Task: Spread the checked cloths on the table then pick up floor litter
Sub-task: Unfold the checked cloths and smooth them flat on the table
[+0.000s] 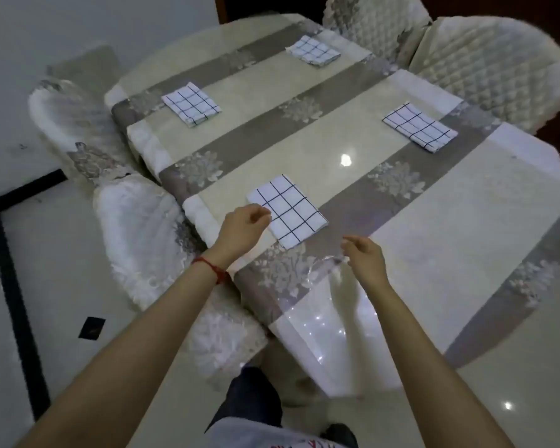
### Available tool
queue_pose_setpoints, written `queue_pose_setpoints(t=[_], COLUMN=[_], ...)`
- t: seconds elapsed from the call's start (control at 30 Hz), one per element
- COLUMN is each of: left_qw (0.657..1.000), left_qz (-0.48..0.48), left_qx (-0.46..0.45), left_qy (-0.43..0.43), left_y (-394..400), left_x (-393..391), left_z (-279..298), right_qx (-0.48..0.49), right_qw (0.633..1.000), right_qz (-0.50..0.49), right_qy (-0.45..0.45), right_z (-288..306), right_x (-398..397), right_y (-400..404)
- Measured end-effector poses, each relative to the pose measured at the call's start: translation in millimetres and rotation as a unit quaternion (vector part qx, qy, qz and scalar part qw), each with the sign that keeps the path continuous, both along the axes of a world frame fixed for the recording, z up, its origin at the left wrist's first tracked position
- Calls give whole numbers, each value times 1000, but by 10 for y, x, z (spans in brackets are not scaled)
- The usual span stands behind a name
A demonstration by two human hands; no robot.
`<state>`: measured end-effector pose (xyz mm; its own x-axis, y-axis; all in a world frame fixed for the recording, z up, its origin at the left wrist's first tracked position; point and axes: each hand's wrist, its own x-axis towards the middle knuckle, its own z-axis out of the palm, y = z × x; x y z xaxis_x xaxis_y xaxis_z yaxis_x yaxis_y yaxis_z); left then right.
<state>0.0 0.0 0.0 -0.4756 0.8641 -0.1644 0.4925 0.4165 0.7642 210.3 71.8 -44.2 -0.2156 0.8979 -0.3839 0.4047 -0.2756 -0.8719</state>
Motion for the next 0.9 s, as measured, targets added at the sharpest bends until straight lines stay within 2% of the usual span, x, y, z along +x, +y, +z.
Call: queue_pose_setpoints(t=[0.1, 0.4, 0.5, 0.67, 0.77, 0.83, 0.9], left_qw=[998, 991, 994, 981, 972, 966, 963], left_qz=[4, -38, -41, 11, -10, -15, -20], left_qx=[-36, -107, -103, -133, -131, -125, -108], left_qy=[43, 65, 13, -140, -196, -224, -248], left_y=[385, 1082, 1143, 1174, 1088, 1033, 994], left_x=[-407, -881, -847, -909, -859, -767, -642], left_z=[-170, -853, -902, -891, -798, -669, -509], right_qx=[6, 40, 27, 16, 17, 37, 125], right_qw=[996, 979, 971, 979, 978, 972, 957], right_qz=[-36, -73, -78, -159, -184, -188, -152], right_qy=[-80, -186, -223, -123, -96, -139, -213], right_z=[-99, -476, -501, -353, -275, -241, -189], right_x=[-398, -1091, -1136, -1052, -956, -884, -824], right_y=[277, 577, 582, 532, 441, 351, 257])
